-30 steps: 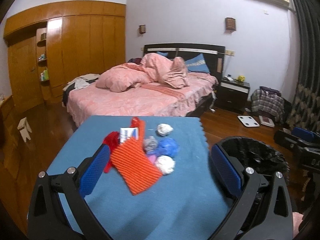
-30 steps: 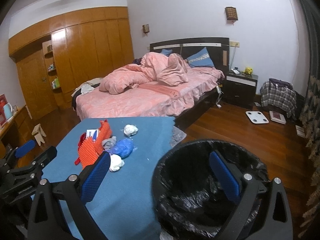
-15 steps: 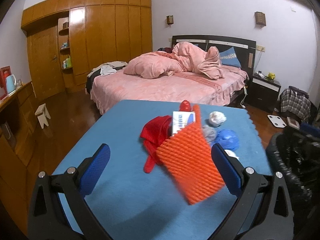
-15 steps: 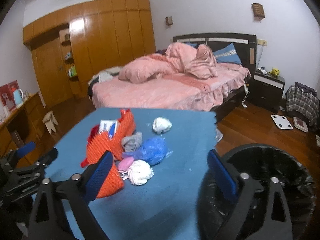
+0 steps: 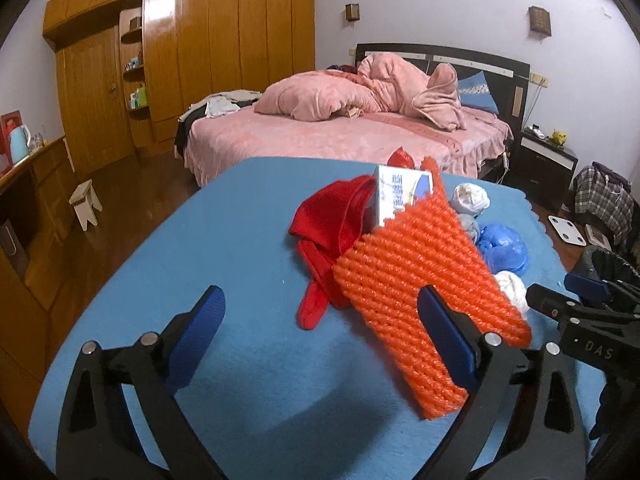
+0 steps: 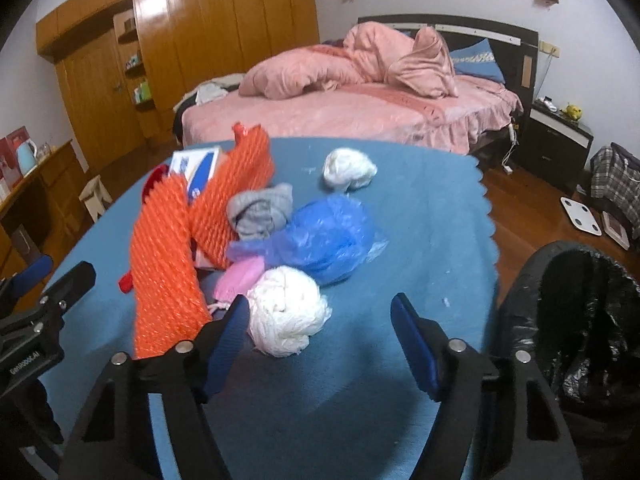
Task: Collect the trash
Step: 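Grasp the orange mesh net with the left tool while the right tool grasps the white tissue ball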
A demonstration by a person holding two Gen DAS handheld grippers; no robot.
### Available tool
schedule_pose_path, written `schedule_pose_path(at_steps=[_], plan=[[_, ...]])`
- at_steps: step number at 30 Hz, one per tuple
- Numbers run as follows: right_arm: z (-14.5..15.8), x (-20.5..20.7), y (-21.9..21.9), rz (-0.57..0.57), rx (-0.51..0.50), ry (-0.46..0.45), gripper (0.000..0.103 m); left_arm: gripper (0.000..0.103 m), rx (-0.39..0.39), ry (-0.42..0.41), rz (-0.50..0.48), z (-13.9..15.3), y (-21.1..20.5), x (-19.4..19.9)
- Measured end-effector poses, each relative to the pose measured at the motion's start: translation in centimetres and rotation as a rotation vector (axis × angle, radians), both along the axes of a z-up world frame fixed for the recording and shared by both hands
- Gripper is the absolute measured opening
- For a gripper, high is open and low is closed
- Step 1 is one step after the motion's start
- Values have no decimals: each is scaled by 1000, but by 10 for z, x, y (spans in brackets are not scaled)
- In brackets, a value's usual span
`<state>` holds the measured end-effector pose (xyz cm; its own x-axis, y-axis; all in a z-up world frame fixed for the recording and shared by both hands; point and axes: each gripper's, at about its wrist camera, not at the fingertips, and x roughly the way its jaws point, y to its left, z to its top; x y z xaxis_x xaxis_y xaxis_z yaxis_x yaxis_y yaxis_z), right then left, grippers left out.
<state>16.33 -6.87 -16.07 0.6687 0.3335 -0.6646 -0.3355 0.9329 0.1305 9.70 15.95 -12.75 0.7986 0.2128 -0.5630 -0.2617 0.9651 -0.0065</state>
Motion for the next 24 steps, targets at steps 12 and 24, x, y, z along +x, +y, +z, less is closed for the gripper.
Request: schedule_pose_path(at_steps=[12,24], plan=[[-24,8,19,88,-17,61,31,81,-29,67,-18,-22,0,14],[-17,5,13,56,-23,16,25,84,-63,84,-92,-27,-22,22]])
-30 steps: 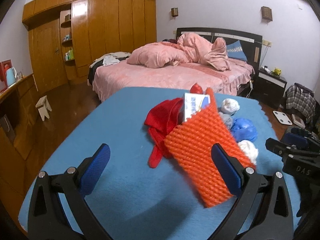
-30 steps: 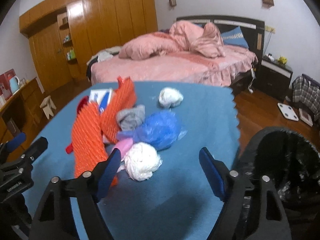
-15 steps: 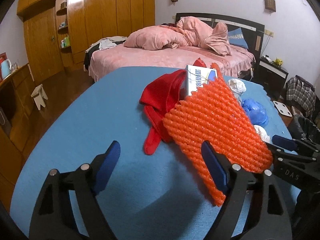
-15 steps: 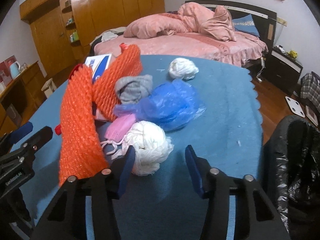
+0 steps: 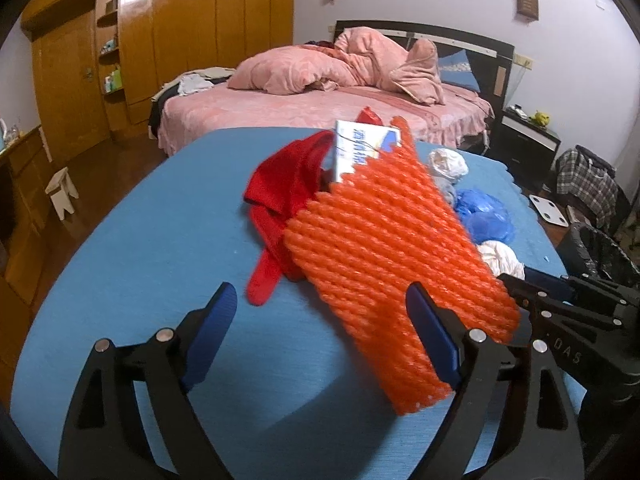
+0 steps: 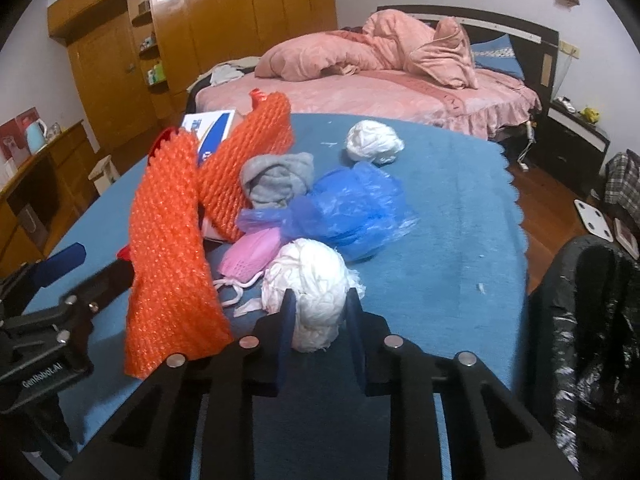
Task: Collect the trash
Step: 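Grasp the orange mesh net with the left tool while the right tool grasps the white tissue ball, then carry both items over the black trash bin and open both tools to drop them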
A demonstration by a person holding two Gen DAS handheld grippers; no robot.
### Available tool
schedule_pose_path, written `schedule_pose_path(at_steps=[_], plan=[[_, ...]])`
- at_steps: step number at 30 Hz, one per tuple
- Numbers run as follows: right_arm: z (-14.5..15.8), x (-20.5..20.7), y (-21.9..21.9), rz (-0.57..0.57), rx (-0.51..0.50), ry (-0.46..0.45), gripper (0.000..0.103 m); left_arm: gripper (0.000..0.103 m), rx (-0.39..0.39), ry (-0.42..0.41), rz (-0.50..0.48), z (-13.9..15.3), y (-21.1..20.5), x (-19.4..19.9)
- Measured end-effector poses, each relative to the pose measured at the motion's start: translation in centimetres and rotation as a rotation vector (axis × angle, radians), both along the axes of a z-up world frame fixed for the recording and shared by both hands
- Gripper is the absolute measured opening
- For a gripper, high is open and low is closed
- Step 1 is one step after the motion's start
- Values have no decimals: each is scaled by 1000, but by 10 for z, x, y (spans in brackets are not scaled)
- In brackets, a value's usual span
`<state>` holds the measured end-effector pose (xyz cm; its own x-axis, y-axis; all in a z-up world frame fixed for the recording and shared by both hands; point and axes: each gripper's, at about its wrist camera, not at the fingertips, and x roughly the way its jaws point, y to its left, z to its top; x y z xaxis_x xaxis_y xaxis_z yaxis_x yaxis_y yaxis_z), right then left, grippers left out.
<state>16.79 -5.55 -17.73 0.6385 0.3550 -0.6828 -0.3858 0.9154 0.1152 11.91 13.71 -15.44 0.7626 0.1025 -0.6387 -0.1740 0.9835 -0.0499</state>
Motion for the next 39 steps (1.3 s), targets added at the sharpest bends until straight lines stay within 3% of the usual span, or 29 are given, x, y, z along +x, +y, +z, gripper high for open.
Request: schedule_pose_path(at_steps=[4,6,8,11,14,17,28,32,39], plan=[[2,-3,-6,-13,-10,-11,25,81,-24,33,-49,-7,-8,8],[1,-2,-9,-21,-7,-7,25,69,-37,57,-81,-11,-12,12],[-3,0,-14,-27,1,9,25,47,-50,91,-133,-18,-19,18],[-6,3,-17,-36,13,24,25,31,-43,104,-162,-21,-25,22],[-9,2,-15,-34,1,23,25,23,-15,92,-157,-20,-29,19],[-10,2,-15,-33,-4,21,25,18,-3,69,-142,-17,-30,14],[7,-17,-23,-26,26,-36,25,16,-41,-56,-63,15,-22,-21],[22,-23,-35,-37,71,-56,25,16,-33,-107,-75,32,-30,-37],[38,-35,-54,-45,97,-82,25,15,-46,-122,-90,41,-33,-43]])
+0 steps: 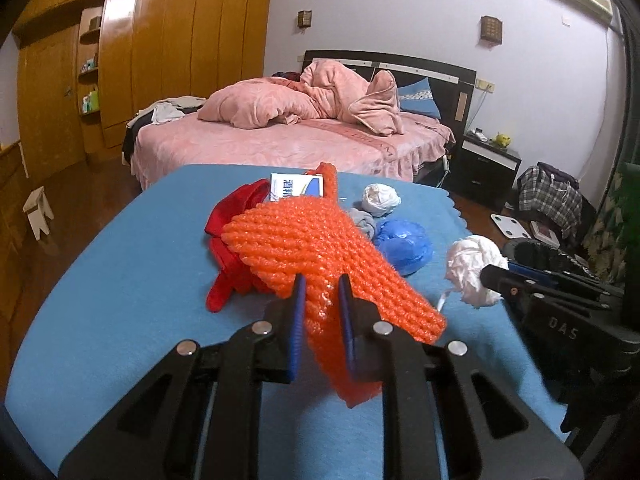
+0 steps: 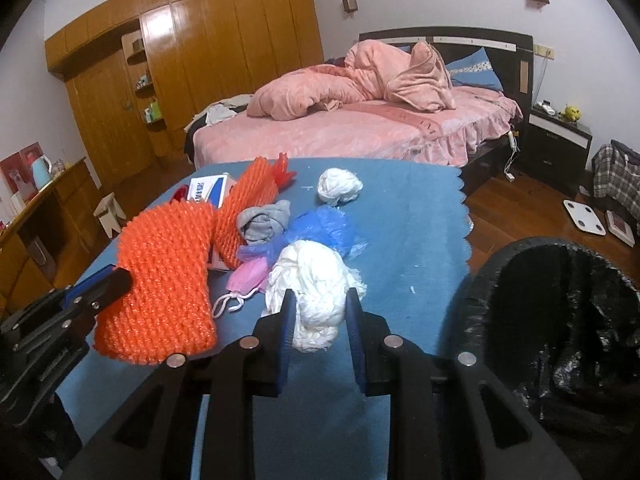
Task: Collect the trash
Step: 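Carry both items over the black trash bin and open both tools to drop them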
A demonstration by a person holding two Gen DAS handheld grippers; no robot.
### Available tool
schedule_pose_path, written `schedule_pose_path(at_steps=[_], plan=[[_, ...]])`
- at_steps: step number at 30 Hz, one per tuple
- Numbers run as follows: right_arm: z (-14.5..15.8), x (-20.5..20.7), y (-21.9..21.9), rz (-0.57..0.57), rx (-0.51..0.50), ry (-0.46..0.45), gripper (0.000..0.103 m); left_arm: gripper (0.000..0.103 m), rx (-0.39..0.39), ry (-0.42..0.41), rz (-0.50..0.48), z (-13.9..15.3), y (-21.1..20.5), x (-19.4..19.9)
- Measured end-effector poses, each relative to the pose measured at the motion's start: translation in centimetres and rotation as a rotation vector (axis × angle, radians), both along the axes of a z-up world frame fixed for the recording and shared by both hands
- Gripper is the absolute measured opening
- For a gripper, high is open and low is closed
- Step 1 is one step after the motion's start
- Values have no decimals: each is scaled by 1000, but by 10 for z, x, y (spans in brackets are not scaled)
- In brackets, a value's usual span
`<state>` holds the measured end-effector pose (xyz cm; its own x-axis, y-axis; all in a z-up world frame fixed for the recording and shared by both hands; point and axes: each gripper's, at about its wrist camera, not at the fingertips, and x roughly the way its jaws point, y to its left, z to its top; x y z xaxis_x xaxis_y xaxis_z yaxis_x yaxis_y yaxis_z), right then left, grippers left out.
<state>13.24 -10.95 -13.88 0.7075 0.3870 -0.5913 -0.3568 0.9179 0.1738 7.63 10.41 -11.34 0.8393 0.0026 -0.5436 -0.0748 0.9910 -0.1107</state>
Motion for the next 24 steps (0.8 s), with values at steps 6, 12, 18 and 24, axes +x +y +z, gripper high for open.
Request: schedule_pose_path(at_steps=[6,12,18,24], plan=[[14,-7,-17,-17,28,-21,25,15,-2,-47,-42,18,-14,-6],[36,-15,-45,-52,73,-64,25,15,-6,-98,-103,41,-35,-7],[42,-23,-85,-144,73,-72,25,15,-14,-112,-188,50,-70,1],[39,-26,-132,-259,57,-67,25,15,-26,-101,-274,43,-105,11]])
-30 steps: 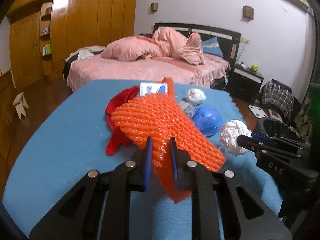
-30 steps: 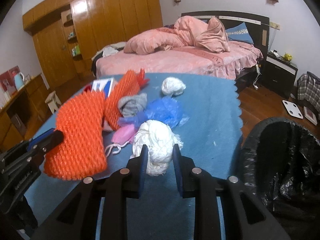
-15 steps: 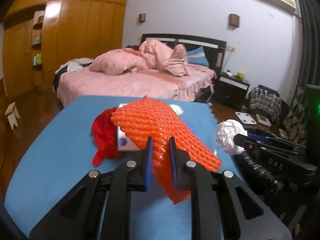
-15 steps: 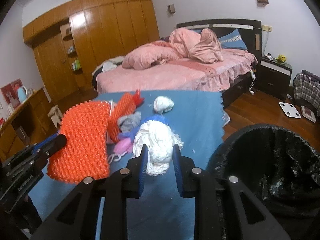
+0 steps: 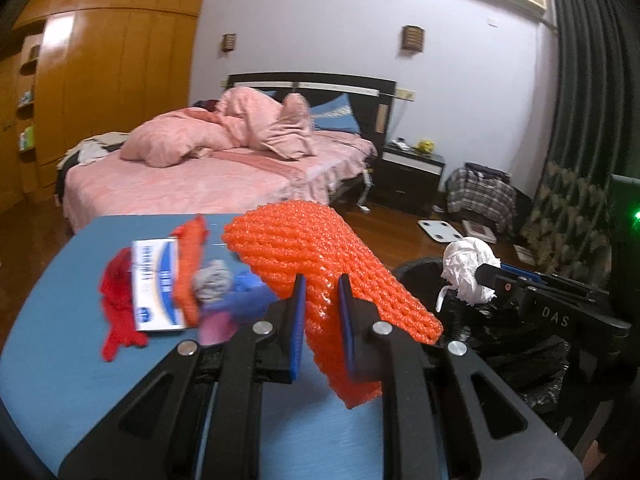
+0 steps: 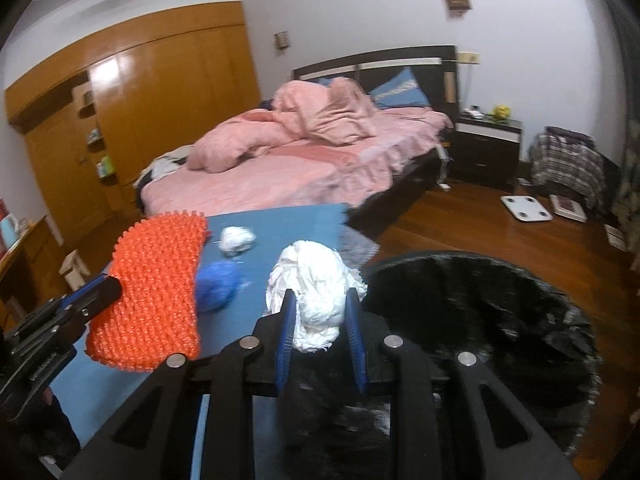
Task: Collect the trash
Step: 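Carry both items over the black trash bin and open both tools to drop them, then grasp the blue plastic bag with the right tool while the left tool grasps the pink mask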
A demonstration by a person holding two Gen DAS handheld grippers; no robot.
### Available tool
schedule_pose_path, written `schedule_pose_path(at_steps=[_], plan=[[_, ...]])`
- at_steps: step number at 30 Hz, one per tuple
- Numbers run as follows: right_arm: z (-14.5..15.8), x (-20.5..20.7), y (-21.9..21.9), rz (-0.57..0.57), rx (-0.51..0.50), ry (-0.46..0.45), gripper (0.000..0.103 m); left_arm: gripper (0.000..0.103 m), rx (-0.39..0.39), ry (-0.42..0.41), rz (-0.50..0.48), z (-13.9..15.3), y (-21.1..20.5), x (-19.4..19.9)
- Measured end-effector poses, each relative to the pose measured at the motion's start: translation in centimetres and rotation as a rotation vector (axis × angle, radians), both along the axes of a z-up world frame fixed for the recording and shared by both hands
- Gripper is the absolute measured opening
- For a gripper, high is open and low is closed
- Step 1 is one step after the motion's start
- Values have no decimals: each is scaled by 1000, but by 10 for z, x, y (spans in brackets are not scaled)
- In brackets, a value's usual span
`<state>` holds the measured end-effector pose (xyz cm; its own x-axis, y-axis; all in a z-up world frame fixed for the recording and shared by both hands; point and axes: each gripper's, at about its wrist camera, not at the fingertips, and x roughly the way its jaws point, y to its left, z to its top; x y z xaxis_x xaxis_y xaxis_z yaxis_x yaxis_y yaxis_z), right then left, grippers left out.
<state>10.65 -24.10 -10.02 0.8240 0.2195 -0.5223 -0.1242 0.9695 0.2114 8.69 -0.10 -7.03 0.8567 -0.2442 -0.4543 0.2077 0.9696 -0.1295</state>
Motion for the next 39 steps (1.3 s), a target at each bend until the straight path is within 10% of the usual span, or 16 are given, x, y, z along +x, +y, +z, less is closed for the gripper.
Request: schedule_pose_path(at_steps=[13,20,28,39], plan=[[-15,-8,-79,-230,-6,26,26,16,-32,44,-212,-11,-89,30],[-24,-14,-95,-304,-10,44,46,47,-55,87,-270,-26,-105,44],[-30,-16,-83,-310,-59,31,95,71,9,87,-140,-38,-65,39],[-34,-8,-14,-127,-90,30,97,90,104,102,176,-54,42,23]])
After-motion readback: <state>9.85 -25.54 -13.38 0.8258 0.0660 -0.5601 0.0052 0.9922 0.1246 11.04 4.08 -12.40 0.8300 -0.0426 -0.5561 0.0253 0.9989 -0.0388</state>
